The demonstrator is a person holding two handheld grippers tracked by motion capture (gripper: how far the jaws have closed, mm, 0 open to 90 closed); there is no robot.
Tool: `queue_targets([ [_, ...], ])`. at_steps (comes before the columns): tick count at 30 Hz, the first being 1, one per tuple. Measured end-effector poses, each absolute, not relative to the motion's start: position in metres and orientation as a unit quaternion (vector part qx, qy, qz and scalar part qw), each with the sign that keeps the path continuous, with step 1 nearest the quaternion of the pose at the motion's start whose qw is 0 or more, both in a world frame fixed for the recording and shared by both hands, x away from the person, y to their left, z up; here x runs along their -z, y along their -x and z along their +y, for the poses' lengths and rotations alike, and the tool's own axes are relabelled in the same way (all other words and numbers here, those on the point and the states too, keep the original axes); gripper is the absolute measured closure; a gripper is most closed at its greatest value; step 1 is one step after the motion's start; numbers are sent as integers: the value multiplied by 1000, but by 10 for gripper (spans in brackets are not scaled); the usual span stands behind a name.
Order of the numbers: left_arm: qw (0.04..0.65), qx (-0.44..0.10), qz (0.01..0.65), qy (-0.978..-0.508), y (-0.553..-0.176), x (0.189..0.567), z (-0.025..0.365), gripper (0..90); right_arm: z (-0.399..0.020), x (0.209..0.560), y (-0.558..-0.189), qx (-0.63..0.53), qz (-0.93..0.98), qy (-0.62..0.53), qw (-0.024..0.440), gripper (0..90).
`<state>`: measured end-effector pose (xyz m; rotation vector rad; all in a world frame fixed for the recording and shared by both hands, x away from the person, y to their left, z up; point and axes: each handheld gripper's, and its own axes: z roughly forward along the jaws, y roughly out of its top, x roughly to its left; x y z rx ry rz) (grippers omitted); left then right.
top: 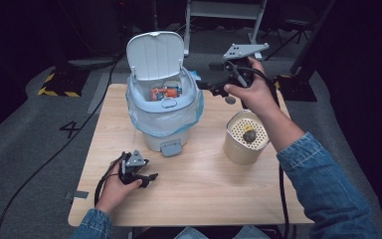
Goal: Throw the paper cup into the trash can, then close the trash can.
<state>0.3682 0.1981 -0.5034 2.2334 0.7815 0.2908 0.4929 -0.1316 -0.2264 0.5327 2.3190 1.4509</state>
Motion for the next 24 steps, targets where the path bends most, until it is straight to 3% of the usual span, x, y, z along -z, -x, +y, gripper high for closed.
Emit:
queue_targets([
  [11, 376, -103, 310, -867, -370, 503, 202, 340, -194, 222, -468, -505, 816, -214, 182, 224],
  [24, 374, -95, 323, -864, -370, 501, 202, 357, -272, 254, -428, -495, 815, -236, 190, 237],
])
